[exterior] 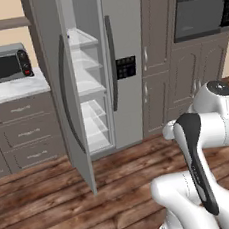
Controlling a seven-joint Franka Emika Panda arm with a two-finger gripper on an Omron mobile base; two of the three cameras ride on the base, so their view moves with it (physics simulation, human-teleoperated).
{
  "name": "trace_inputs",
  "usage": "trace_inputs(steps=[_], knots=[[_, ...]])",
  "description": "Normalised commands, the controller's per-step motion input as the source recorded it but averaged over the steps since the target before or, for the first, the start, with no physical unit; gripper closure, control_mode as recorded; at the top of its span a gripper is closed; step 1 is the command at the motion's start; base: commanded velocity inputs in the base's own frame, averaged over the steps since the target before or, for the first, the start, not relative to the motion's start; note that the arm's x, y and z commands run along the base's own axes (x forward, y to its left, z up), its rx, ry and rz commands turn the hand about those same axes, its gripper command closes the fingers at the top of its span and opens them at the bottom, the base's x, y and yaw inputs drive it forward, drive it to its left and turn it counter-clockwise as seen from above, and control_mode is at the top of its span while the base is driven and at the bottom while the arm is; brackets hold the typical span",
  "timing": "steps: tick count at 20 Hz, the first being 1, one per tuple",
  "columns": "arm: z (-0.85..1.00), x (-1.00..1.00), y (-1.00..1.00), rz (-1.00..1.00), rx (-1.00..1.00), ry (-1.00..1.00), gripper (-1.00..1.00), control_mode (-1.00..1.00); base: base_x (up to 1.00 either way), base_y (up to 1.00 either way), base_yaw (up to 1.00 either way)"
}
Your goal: Take a sugar cube from the saucer and place it inside the coffee. Then, grab milk from the fridge and place it next to the coffee on the counter to sweeten the coffee.
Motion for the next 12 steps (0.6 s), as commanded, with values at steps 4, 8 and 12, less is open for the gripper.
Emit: trace_inputs(steps=[4, 8, 12], knots=[[0.00, 0.00, 0.00, 0.00, 0.00, 0.00, -1.00, 1.00, 1.00, -0.57, 0.30], [0.00, 0.00, 0.00, 0.00, 0.00, 0.00, -1.00, 1.00, 0.92, -0.46, 0.44], [0.00, 0.00, 0.00, 0.00, 0.00, 0.00, -1.00, 1.00, 0.83, -0.60, 0.54]])
